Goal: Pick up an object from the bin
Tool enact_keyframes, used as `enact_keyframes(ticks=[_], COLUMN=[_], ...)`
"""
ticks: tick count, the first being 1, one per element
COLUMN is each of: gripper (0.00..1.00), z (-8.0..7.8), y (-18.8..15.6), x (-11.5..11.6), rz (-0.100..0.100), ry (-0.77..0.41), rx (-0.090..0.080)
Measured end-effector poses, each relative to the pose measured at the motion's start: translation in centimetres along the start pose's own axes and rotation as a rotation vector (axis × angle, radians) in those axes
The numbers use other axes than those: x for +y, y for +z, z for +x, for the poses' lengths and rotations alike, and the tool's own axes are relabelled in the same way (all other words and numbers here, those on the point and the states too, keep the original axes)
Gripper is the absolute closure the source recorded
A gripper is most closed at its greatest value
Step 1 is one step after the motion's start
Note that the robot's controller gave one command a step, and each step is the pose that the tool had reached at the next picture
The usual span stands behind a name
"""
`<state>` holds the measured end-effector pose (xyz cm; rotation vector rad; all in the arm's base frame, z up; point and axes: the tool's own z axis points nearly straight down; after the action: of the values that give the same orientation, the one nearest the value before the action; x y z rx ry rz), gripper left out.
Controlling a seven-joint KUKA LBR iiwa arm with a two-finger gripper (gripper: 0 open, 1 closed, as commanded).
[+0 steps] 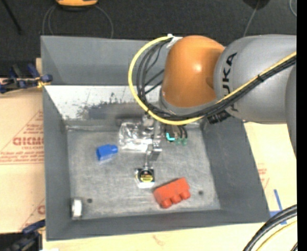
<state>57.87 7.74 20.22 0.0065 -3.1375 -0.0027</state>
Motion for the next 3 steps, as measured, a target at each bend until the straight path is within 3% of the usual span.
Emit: enact_keyframes(ticks=[1,2,3], gripper=[0.00,1.00,0.00], z=[-2.08,-2.24,-2.03], y=[13.02,12.63,12.87], x=[9.19,9.29,9.33], rz=[0.004,-0.001,-0.002], ry=[-0.292,-0.287,-0.287], rx=[-0.012,-0.018,-0.012])
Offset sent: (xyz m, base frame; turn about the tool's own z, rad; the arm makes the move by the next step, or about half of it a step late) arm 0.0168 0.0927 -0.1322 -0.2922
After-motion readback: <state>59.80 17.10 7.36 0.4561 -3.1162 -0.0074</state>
